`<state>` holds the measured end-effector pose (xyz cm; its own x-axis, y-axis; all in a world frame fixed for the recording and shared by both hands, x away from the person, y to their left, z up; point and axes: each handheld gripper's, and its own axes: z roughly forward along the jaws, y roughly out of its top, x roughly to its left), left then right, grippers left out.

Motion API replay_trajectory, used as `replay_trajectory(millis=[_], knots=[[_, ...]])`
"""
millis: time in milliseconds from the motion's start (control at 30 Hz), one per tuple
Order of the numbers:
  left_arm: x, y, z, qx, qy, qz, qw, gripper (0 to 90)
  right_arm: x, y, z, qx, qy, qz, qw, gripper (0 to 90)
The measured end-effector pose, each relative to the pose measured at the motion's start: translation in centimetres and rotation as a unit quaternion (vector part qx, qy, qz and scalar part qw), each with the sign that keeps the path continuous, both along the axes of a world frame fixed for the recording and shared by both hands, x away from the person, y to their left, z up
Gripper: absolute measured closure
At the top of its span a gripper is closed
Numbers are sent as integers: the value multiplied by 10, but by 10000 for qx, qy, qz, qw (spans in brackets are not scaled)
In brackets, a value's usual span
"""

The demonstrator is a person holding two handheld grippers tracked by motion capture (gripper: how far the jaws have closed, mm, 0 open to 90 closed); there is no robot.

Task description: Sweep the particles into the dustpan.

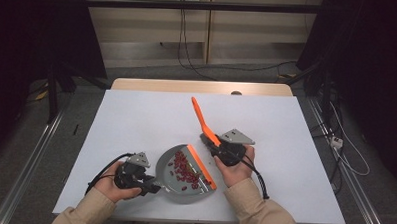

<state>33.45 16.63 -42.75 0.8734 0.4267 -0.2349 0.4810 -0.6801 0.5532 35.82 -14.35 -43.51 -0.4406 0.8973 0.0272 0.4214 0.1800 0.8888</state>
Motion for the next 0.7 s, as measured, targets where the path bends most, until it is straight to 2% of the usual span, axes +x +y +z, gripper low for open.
replay_trajectory(millis=[67,100,133,200,300,367,500,633,700], knots=[[0,0,0,5,10,8,10000,627,0,-1,-8,-120,19,-31,9999,714],[0,-1,0,10,3,10,10000,627,-2,0,-11,-66,-54,-33,10000,714],[0,-1,0,7,4,21,10000,627,-4,2,-11,-124,-75,10,9999,713],[1,-2,0,29,4,33,10000,627,-8,9,-10,-77,31,78,9999,712],[0,-3,0,43,-18,51,10000,628,-15,18,-10,-65,27,164,9998,712],[0,-4,0,42,-15,65,10000,627,-20,25,-10,163,106,234,9995,712],[0,-4,0,43,-8,94,9999,627,-26,35,-9,127,54,282,9995,710],[1,-5,0,47,-38,112,9999,627,-28,34,-5,498,84,375,9980,713],[2,-6,-1,8,-35,177,9998,627,-30,36,-3,526,95,489,9974,713]])
